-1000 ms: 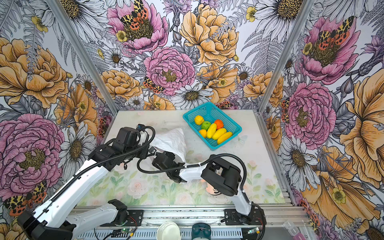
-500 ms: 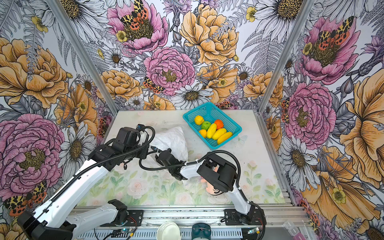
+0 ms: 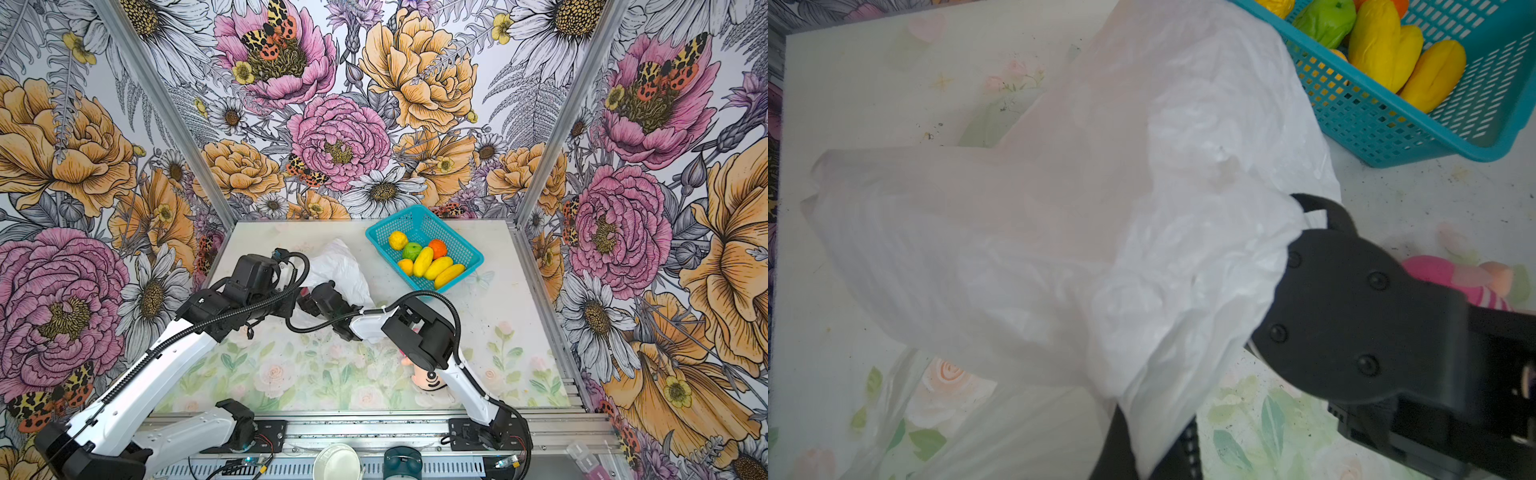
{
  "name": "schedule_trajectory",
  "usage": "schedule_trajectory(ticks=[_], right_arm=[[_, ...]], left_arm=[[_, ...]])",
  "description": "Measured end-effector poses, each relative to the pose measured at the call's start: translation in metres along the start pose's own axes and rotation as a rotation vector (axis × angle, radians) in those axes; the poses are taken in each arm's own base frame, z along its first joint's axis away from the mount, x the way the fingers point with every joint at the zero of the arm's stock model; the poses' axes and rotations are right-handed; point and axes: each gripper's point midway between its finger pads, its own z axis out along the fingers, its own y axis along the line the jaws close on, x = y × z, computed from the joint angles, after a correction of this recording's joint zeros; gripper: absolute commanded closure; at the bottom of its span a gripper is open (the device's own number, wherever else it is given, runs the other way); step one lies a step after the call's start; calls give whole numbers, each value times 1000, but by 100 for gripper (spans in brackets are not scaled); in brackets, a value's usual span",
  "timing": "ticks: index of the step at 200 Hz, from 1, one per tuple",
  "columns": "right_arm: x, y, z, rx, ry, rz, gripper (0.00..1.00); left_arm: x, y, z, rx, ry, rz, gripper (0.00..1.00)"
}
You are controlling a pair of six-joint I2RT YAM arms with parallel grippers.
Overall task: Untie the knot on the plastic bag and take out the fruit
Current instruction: 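Reach deeper into the bag and close the right gripper on the pink fruit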
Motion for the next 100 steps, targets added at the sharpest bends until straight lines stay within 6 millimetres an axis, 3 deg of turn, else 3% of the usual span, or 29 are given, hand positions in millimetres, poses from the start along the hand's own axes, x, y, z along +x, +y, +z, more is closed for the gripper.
schedule_trajectory(ticks=[50,100], right_arm=[[12,9,33,-45,29,107,10],[15,36,26,-254,-40,171,9]], left_arm=[[0,-1,0,3,0,3,100],[2,-6,1,18,9,13,100]])
